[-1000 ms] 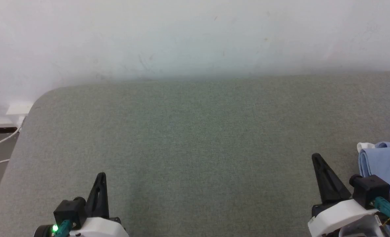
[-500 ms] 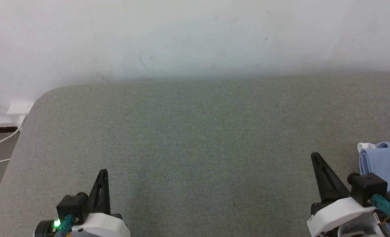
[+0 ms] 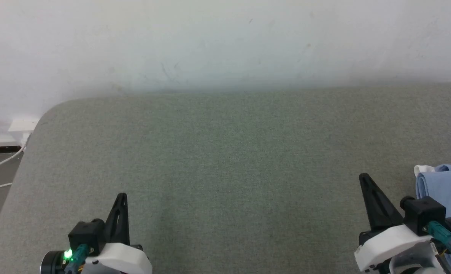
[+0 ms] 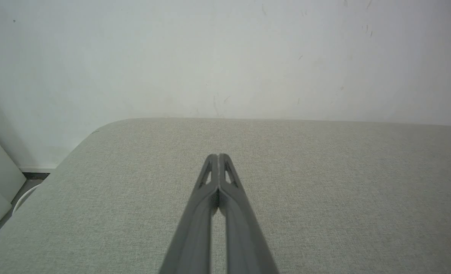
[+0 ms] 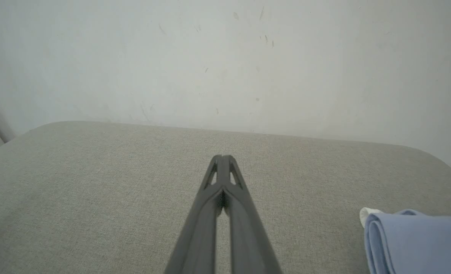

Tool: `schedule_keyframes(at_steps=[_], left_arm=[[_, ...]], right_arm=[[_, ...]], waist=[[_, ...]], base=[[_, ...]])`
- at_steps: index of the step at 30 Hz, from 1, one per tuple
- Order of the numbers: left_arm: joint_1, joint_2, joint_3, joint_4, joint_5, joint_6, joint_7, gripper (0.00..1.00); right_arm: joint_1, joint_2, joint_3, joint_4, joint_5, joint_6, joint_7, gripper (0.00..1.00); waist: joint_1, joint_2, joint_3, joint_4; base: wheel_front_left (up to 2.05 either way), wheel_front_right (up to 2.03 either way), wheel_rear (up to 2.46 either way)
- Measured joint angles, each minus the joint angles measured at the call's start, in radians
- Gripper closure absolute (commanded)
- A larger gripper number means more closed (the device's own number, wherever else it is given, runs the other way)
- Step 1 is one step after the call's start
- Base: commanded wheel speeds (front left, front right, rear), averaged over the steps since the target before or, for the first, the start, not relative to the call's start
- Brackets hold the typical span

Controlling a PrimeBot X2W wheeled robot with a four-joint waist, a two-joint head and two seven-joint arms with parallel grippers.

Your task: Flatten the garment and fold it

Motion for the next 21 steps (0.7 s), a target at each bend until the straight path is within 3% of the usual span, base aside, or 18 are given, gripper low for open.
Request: schedule_keyframes(at_steps=[21], left_arm=[[-0.016,-0.010,0.001,-0.021,0.039,-0.009,0.044,1.00]], right_arm=[[-0.017,0.001,-0.001,0.015,-0.029,0.000,0.008,1.00]], waist=[[0.0000,0.0000,0.001,0.003]], base=[[0.00,0.00,0.00]])
